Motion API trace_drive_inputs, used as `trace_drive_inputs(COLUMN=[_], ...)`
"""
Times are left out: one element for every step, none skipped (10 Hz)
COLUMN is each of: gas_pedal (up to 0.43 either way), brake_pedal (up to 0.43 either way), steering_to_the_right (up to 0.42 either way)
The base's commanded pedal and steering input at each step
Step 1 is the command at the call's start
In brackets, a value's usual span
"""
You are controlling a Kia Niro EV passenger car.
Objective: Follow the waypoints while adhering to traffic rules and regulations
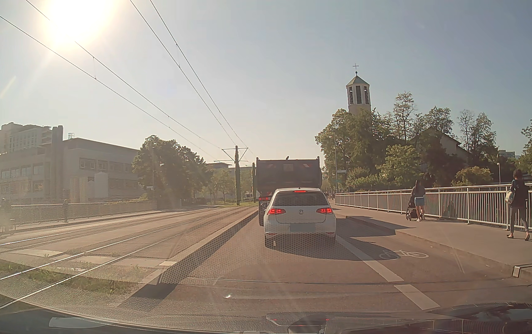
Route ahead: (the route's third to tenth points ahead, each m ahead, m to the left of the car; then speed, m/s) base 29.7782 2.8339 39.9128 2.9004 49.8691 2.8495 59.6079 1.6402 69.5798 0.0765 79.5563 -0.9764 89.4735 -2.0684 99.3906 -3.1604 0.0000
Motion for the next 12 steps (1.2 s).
trace_drive_inputs(gas_pedal=[0.0, 0.0, 0.0, 0.0, 0.0, 0.0, 0.0, 0.0, 0.0, 0.0, 0.0, 0.0], brake_pedal=[0.195, 0.195, 0.195, 0.195, 0.195, 0.195, 0.195, 0.189, 0.189, 0.189, 0.195, 0.189], steering_to_the_right=[-0.002, -0.005, -0.01, -0.014, -0.017, -0.017, -0.017, -0.019, -0.022, -0.024, -0.024, -0.024])
